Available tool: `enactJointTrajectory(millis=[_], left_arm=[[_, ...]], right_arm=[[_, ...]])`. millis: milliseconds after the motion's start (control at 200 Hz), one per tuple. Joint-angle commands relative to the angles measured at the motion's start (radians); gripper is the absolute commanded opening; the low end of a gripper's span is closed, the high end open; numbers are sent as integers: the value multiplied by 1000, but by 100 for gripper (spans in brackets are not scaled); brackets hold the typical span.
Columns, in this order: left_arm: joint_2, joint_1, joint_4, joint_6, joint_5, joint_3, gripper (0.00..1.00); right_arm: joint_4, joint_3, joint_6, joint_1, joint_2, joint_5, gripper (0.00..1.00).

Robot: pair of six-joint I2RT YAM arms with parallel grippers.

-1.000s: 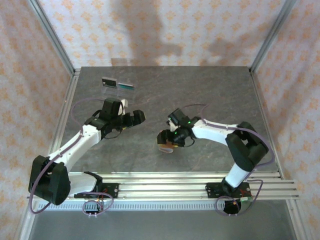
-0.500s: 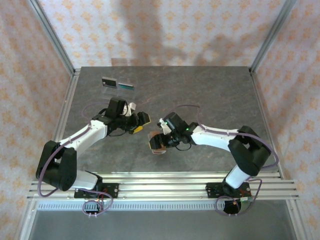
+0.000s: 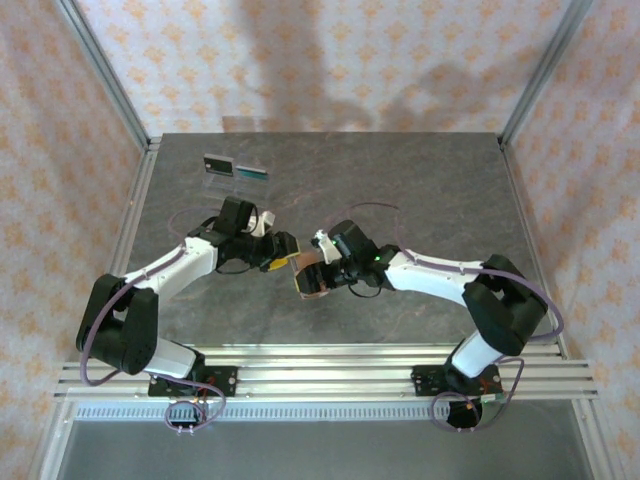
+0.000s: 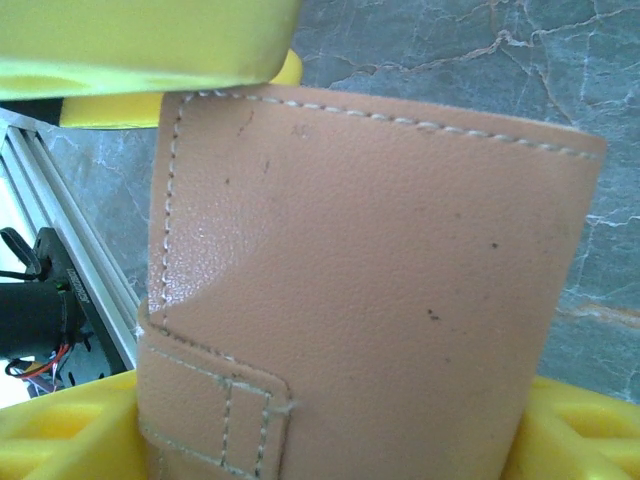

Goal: Put the credit cards into the card holder

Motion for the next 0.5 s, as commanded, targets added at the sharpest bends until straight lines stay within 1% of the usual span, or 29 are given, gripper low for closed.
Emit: enactJointTrajectory(millis=[0,65,140,215,240,290,330,391,446,496], left_arm=[[26,-10,58,-42,31,-11,49],[36,-10,115,-85,47,-27,40],[46,-10,191,-136,72,-46,35],[59,-10,249,-178,94,-59,28],[63,-10,253,-182,97,-59,24],[68,-10,231,-170,90,-50,14],[72,-10,195,-152,74,-37,8],[77,-10,130,-129,47,-12,4],[78,-10,73,-113,19,12,0],[73,-10,30,-106,-12,25,0]], right_arm=[[45,19,-17,5,-16,17,74],[65,18,-6,5,-7,13,74],[75,21,3,5,6,11,74],[95,17,9,4,14,20,74],[101,16,7,5,16,29,74],[109,15,-1,4,20,51,75],[103,19,-10,4,24,76,78],[98,17,-22,5,24,120,83],[87,8,-35,4,12,165,86],[68,-3,-48,5,-9,209,88]])
